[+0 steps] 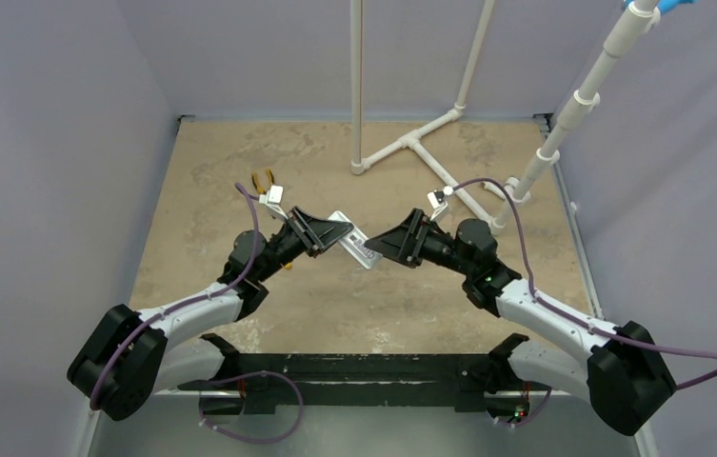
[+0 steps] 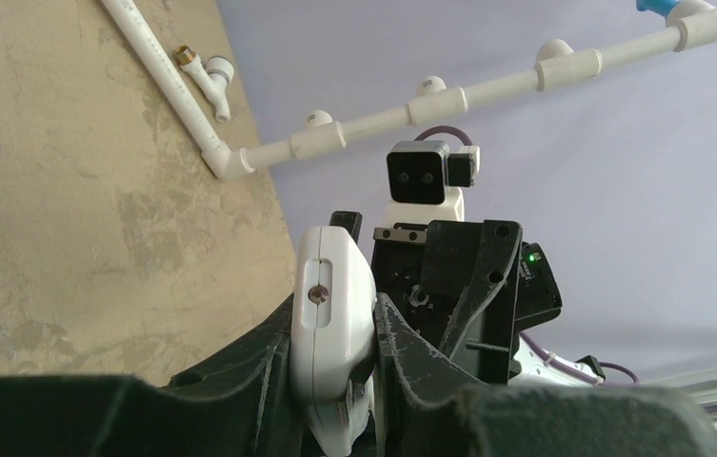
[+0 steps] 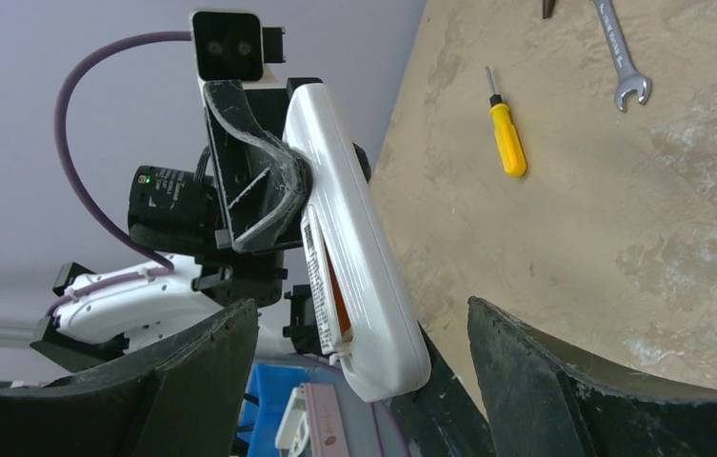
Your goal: Load the batteries into the remote control
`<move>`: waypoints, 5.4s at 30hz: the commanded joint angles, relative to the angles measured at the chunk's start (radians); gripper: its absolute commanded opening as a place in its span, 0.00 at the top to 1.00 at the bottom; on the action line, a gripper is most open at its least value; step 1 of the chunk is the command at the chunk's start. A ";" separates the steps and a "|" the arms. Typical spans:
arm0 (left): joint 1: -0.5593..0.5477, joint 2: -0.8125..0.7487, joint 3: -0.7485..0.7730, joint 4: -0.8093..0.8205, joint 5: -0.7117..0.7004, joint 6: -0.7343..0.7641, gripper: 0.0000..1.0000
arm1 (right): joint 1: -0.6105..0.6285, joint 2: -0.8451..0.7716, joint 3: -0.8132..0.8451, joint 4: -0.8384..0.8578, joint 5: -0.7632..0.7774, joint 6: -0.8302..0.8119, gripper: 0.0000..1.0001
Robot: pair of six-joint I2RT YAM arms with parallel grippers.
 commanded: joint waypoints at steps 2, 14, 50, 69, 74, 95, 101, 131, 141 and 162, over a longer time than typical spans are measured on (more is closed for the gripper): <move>-0.005 -0.008 0.044 0.047 0.002 0.010 1.00 | 0.003 0.007 0.003 0.062 -0.041 0.006 0.27; -0.004 -0.008 0.050 0.030 0.004 0.016 1.00 | 0.003 0.041 0.008 0.076 -0.053 -0.002 0.40; -0.004 0.006 0.052 0.045 -0.005 0.009 1.00 | 0.003 0.138 -0.080 0.458 -0.024 0.160 0.43; -0.002 0.055 0.095 0.078 0.001 -0.003 1.00 | 0.016 0.177 -0.056 0.468 -0.085 0.148 0.50; -0.001 0.062 0.101 0.081 0.009 -0.004 1.00 | 0.017 0.182 -0.054 0.481 -0.087 0.152 0.57; -0.002 0.049 0.084 0.082 0.010 -0.004 1.00 | 0.016 0.180 -0.081 0.509 -0.052 0.171 0.53; -0.002 0.047 0.082 0.082 0.010 -0.004 1.00 | 0.016 0.163 -0.098 0.520 -0.039 0.173 0.62; -0.005 0.029 0.064 0.086 0.005 -0.005 1.00 | 0.013 0.154 -0.121 0.547 -0.012 0.194 1.00; -0.004 0.047 0.074 0.095 0.023 0.005 0.59 | 0.014 0.104 -0.099 0.469 0.003 0.116 1.00; 0.107 -0.045 0.300 -0.649 0.086 0.356 0.08 | 0.076 -0.114 0.286 -0.754 0.643 -0.741 1.00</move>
